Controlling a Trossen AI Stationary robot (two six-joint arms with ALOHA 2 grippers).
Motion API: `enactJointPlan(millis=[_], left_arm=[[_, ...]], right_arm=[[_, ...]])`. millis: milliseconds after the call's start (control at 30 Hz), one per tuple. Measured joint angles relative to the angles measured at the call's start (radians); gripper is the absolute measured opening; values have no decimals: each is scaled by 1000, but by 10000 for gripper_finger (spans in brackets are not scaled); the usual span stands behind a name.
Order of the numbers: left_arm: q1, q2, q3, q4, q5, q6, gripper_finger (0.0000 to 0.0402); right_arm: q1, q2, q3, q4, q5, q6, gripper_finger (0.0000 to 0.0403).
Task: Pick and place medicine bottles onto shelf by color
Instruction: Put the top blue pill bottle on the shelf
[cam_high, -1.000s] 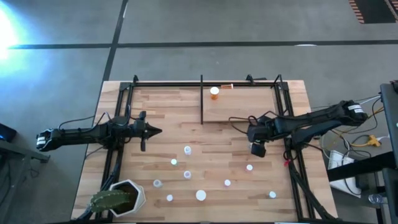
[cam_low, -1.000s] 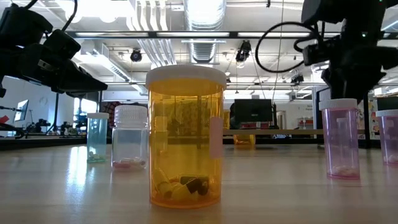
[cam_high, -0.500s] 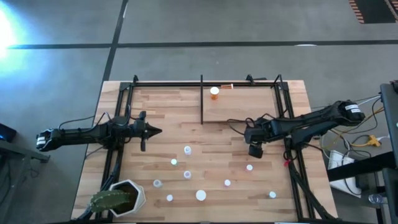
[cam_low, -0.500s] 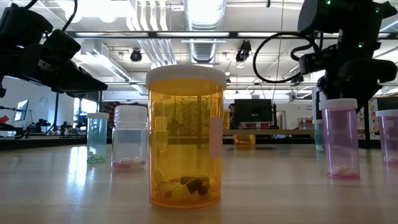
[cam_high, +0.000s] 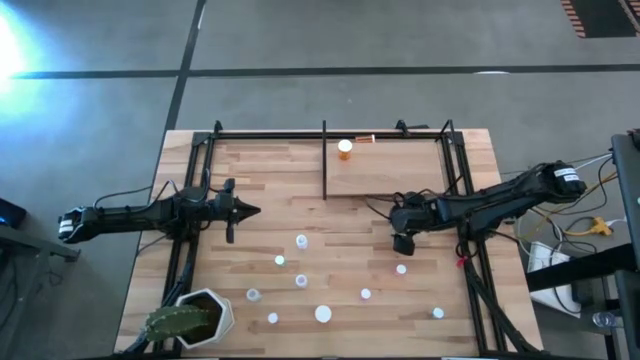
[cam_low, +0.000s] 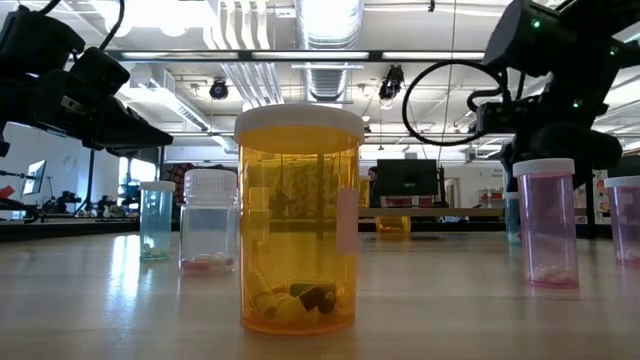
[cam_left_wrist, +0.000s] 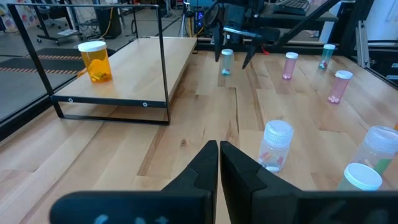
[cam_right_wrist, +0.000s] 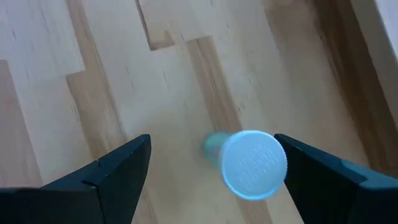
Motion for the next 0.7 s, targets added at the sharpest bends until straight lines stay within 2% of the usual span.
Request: enactJointPlan(millis=[133, 200, 500, 700], left_arm=[[0, 0, 0, 0, 0, 0, 0], [0, 0, 0, 0, 0, 0, 0], [0, 0, 0, 0, 0, 0, 0], [0, 0, 0, 0, 0, 0, 0]], right_arm=[[0, -1, -3, 2, 34, 1, 323], [0, -1, -2, 0, 48, 0, 308], [0, -1, 1, 0, 48, 0, 174], [0, -1, 1, 0, 48, 1, 114]])
